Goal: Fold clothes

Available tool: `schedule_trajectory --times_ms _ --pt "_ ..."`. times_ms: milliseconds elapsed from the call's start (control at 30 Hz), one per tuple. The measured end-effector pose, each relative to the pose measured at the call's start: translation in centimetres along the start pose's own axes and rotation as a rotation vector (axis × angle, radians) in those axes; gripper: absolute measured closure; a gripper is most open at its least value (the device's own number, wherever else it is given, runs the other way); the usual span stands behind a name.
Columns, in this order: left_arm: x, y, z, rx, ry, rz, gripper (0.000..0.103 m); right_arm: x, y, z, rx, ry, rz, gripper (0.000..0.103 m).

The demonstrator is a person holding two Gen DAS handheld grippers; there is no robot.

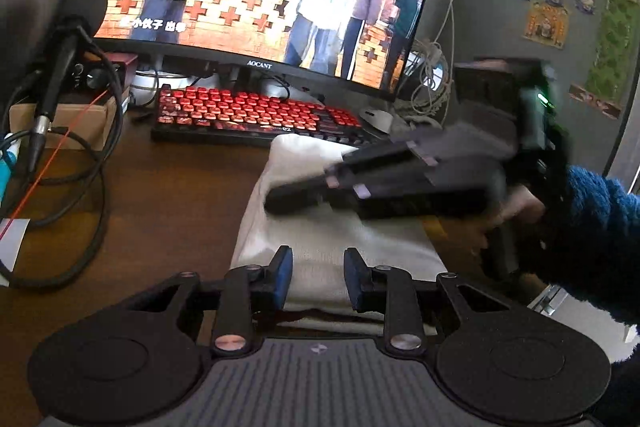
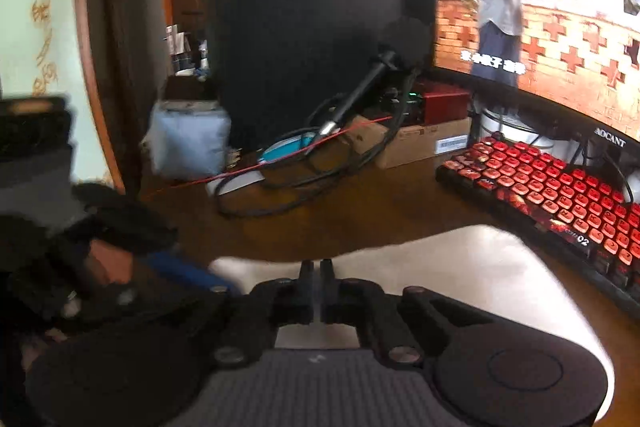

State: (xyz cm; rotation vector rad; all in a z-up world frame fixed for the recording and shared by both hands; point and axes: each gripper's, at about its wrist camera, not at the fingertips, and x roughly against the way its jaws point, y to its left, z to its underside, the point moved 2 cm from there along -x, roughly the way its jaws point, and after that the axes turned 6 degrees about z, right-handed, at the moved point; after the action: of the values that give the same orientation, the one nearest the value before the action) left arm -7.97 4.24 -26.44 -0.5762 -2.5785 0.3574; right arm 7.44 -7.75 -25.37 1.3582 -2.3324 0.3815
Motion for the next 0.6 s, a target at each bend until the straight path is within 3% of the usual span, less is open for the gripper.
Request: schedule_trajectory --times_ms 100,367,467,600 --pt "0.0 0.2 0.1 0.011 -0.002 0.001 0.075 -1.2 -2.7 -0.7 -0.01 0.012 0.113 0.103" --pt "-0.2 1.1 -0.6 0.012 -0.008 -0.024 0.075 0.7 -7.6 -1.3 -0.078 -0.035 0.254 0.103" --pt "-0.3 1.7 -0.9 0.015 -0.012 -0.036 0.075 2.9 -9.7 -0.6 -0.155 -0.048 0.227 0.096" --pt "-0.5 2.5 -1.4 0.019 -0.016 -0.052 0.075 5.5 -12.5 2.5 -0.33 -0.035 0.063 0.063"
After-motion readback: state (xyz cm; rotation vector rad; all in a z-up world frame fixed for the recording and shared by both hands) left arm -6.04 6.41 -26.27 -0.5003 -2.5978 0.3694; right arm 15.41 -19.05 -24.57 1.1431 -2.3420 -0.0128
